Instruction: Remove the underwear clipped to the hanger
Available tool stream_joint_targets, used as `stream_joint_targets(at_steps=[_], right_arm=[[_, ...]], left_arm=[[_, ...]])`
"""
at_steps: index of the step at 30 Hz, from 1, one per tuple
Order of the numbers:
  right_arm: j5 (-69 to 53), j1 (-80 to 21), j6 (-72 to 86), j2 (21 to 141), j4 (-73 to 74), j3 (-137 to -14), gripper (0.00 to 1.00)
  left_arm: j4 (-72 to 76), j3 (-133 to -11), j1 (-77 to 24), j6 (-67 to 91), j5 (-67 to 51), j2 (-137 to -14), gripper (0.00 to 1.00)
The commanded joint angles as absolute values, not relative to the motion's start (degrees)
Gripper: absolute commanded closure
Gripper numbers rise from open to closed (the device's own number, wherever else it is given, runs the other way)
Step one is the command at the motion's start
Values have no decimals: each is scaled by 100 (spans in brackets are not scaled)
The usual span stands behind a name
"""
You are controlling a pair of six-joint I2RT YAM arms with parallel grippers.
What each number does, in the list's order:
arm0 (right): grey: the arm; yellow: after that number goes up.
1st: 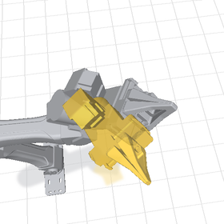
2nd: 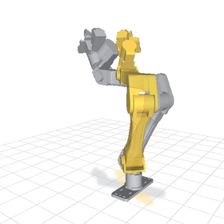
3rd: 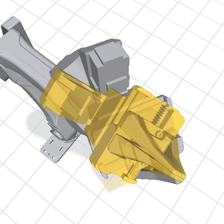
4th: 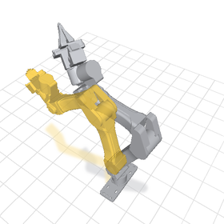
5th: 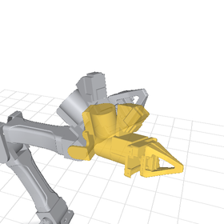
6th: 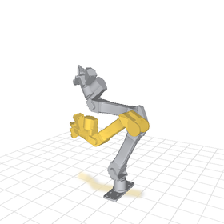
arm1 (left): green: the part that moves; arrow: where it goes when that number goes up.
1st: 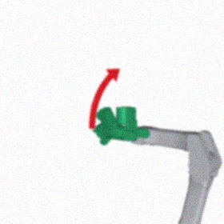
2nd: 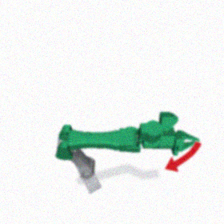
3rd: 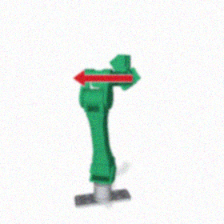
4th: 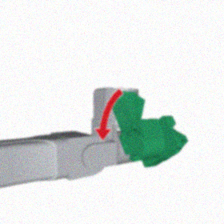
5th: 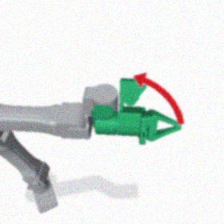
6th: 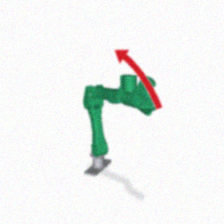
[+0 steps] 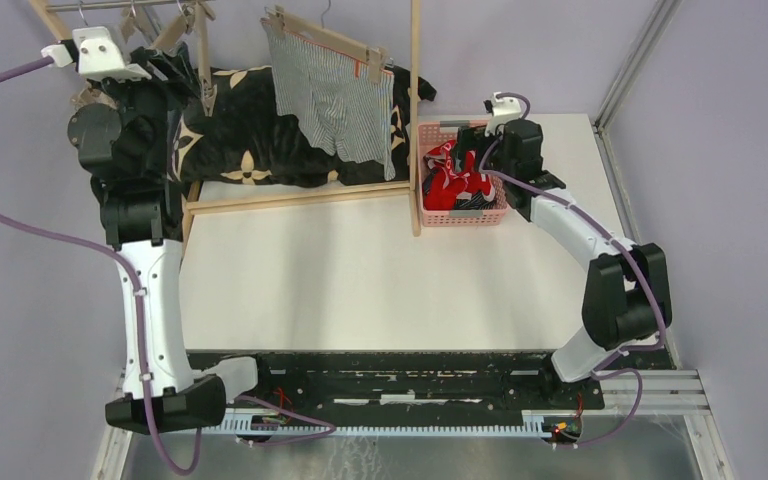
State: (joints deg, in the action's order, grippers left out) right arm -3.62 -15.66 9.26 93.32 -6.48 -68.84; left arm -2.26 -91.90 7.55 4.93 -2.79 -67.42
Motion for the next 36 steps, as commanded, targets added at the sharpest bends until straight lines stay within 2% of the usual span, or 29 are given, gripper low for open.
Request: stream_joint_targets(at_steps=[1, 5, 9, 17, 27, 36], right_arm=[[-404, -1609, 854, 8969, -800, -6791, 0], [-428, -1634, 875, 8811, -785, -6729, 0], [-435, -1714, 906, 8715, -762, -6692, 0], [-237, -1959, 765, 8525, -568, -6619, 0], [-157, -2075, 664, 8336, -396, -6567, 0], [-72, -2179, 524, 8166, -282, -6466, 0]], left_arm=[[-369, -9384, 775, 876, -339, -6469, 34], [-573, -9590, 701, 1174, -1109, -6428, 35], [-666, -9702, 166, 1235, -1568, -6489, 36], [-969, -10071, -1380, 757, -767, -7051, 33], [-850, -10950, -2083, 720, -106, -8148, 32], [-743, -11388, -2204, 908, 241, -8738, 32]])
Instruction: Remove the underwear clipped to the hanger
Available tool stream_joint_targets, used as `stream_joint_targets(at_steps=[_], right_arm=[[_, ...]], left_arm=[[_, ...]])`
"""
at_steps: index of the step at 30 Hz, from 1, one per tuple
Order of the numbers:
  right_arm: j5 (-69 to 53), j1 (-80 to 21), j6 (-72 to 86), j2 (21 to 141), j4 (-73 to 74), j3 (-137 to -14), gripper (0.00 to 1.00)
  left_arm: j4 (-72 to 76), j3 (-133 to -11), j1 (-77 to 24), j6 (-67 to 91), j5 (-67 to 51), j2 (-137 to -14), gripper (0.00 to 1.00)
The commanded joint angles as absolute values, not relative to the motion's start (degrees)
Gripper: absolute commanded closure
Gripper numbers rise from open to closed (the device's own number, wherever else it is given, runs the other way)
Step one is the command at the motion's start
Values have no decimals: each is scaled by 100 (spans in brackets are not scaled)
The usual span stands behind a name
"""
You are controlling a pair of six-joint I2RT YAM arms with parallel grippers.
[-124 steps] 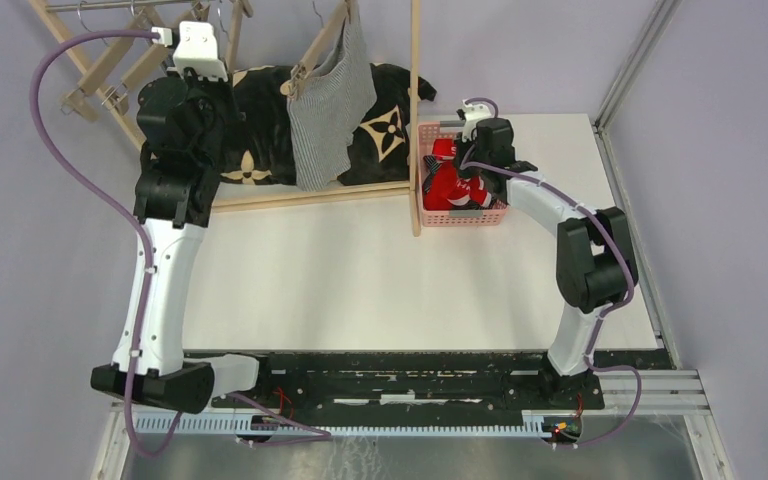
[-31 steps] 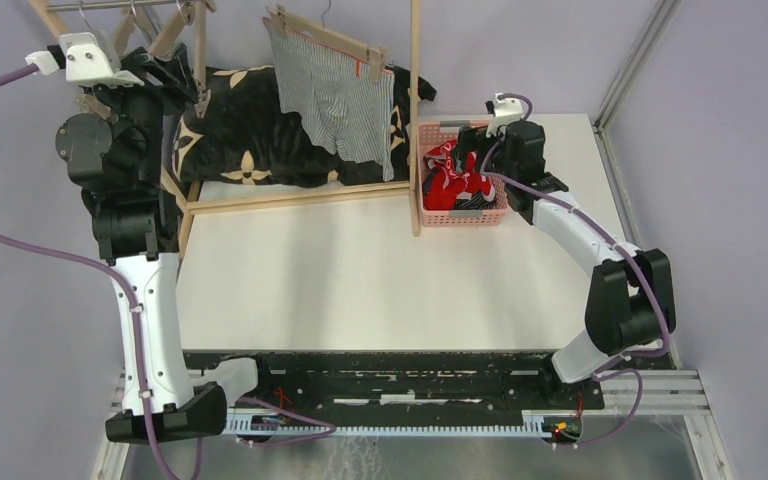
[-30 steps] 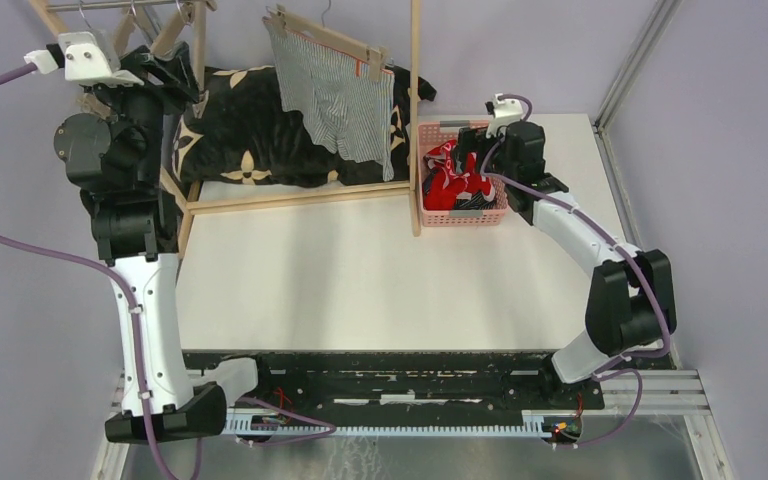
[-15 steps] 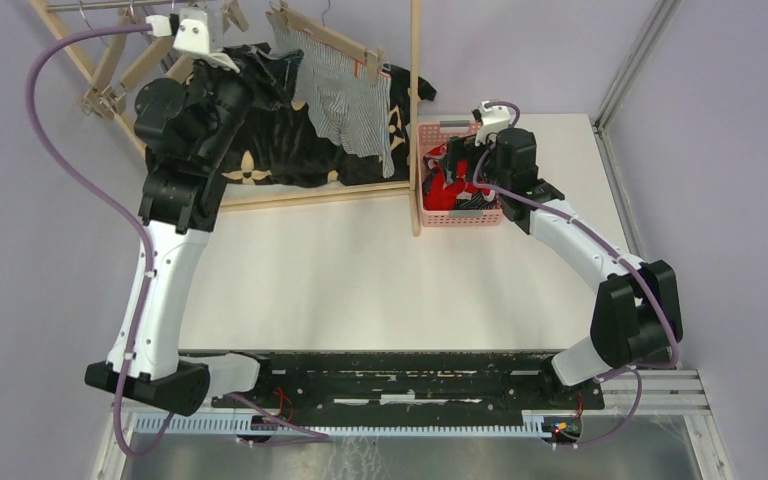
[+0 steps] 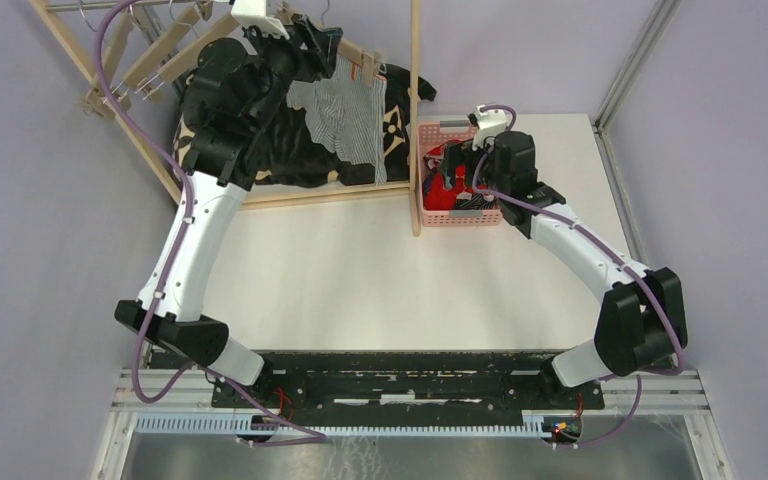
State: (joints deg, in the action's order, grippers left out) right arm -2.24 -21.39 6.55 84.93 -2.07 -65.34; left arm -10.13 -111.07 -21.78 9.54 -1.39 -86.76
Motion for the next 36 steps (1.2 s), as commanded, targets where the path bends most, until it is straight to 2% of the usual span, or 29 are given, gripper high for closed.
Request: stream_joint_targets(at_steps=[1, 24, 36], right_arm=[[-63, -2179, 510, 8153, -270, -6467, 0], [-119, -2176, 307, 8066, -178, -6456, 0], [-126, -2173, 369, 8175, -262, -6431, 0]], left_arm=[[-739, -11395, -2208, 908, 284, -8771, 32], [-697, -12107, -2305, 1448, 424, -9978, 32], [-965, -11611, -2369, 1186, 1040, -9612, 32]])
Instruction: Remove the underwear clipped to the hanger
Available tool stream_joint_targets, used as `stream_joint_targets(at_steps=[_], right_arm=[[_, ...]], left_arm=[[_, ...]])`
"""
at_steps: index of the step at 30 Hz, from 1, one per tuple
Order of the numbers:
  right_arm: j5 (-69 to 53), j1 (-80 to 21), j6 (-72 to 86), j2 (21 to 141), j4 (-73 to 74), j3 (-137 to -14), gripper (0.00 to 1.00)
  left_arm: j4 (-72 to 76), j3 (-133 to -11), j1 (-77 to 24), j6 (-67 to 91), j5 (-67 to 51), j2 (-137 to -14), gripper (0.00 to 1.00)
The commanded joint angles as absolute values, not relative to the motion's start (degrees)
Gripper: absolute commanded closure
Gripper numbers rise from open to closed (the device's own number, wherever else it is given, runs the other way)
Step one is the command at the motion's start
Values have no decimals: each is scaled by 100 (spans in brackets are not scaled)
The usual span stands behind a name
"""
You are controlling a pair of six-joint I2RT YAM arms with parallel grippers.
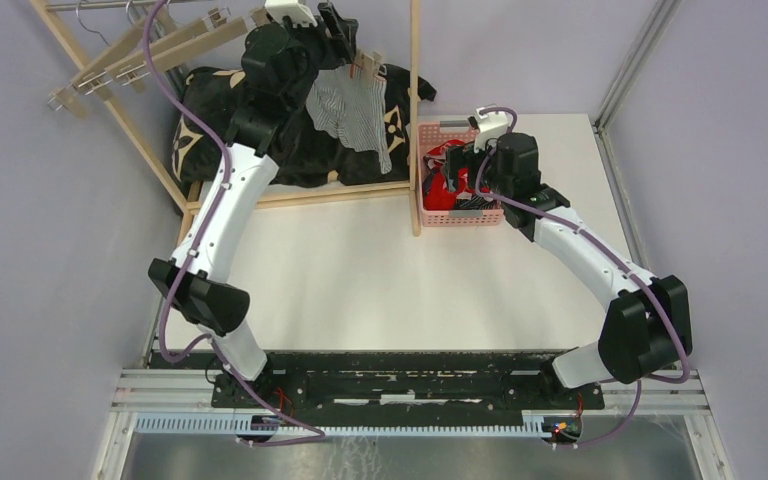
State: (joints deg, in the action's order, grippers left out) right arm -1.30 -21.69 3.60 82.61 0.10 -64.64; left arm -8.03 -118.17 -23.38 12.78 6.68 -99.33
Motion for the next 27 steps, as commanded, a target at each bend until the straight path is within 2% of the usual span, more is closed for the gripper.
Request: stream_joint_targets(at_steps=[1, 20, 27], right_arm=[[-123, -2179, 372, 8160, -262, -6423, 0], [-13, -2181, 378, 7852, -338, -6247, 0], [-13, -2188, 369, 7855, -338, -6257, 0]], left_arm=[[-975, -11536, -2367, 1194, 1099, -9569, 32], [-1238, -11279, -2371, 1130, 1696, -9343, 34], [-1257, -11168, -2370, 1042, 1778, -9291, 51]])
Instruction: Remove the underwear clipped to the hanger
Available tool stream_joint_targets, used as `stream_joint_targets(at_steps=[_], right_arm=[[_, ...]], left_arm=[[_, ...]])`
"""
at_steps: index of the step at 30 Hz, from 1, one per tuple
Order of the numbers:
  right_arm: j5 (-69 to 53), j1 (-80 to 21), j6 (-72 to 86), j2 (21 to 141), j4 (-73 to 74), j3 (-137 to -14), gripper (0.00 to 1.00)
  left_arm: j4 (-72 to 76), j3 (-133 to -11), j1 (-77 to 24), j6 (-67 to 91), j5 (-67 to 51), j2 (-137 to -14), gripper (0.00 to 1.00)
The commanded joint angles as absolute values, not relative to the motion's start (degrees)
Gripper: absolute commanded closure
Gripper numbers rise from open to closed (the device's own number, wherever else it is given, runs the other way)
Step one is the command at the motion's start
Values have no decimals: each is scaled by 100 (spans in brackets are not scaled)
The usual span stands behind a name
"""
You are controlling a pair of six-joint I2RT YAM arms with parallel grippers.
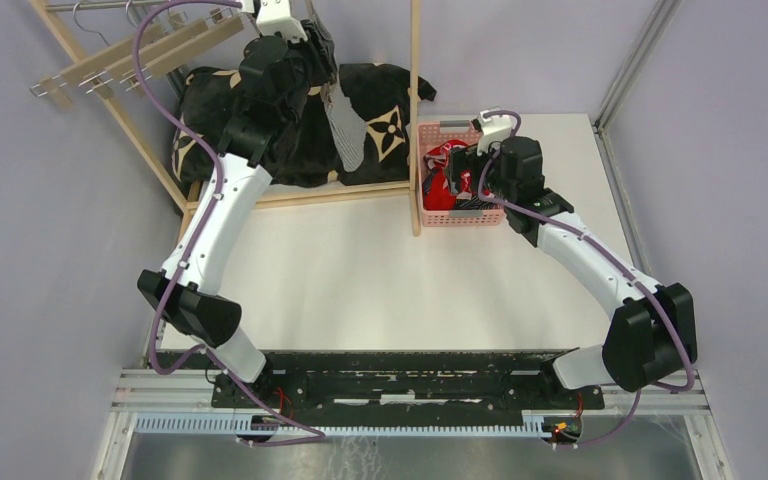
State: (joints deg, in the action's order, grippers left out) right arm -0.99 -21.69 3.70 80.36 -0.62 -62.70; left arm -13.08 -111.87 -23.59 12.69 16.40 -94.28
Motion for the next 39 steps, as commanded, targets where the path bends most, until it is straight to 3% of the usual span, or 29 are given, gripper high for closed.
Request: stream_joint_targets(at_steps=[1, 8, 13, 17, 39], right_arm=[[-9, -2186, 365, 7857, -336, -6258, 0], [-35, -2196, 399, 7860, -371, -6220, 0], [-5, -2194, 370, 7772, -404, -6163, 0], [0, -2209, 361, 7741, -439, -6136, 0], [38, -2204, 271, 8130, -564, -6197, 0]], left_arm=[[-1259, -11165, -2365, 1038, 1776, -9287, 53], [-1180, -11146, -2371, 1003, 1698, -9243, 73], [-1166, -11143, -2367, 970, 1689, -9276, 77], [-1105, -11105, -2365, 954, 1701, -9316, 97], [-11, -11003, -2354, 291, 1297, -8994, 97]])
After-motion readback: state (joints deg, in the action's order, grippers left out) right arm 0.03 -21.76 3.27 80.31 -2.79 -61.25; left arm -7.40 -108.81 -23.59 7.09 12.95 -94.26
